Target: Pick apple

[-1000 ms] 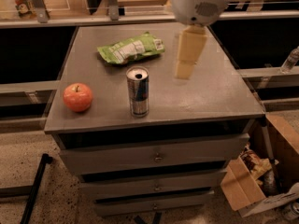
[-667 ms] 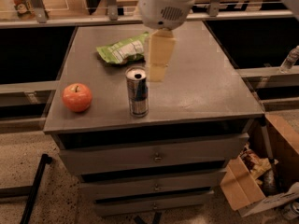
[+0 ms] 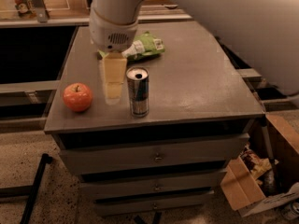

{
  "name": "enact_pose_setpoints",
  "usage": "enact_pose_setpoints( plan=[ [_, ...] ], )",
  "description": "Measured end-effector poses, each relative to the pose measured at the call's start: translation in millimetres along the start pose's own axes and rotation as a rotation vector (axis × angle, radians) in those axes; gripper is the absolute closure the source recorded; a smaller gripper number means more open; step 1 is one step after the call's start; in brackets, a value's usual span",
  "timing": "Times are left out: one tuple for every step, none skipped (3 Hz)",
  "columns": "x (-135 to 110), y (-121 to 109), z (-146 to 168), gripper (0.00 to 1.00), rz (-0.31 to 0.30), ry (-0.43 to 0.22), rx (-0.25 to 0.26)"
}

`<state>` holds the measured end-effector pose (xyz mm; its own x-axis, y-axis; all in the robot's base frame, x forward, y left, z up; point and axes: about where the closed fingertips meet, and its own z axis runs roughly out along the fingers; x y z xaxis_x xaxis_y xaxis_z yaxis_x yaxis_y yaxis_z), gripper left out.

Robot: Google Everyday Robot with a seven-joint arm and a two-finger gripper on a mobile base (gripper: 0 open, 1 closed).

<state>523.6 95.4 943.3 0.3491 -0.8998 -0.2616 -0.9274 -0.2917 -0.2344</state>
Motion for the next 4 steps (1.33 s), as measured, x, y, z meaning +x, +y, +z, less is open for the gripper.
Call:
enact_pose_setpoints(
  plan=[
    [-25,-13,33,0.00,-0.011,-0.015,-0.034],
    [-24,-14,33,0.00,-0.005,-0.012,-0.024],
    [-20,-13,34,0.00,0.008,-0.021,0.008],
    [-18,-13,48,0.00,0.037,-0.029,0.036]
  ],
)
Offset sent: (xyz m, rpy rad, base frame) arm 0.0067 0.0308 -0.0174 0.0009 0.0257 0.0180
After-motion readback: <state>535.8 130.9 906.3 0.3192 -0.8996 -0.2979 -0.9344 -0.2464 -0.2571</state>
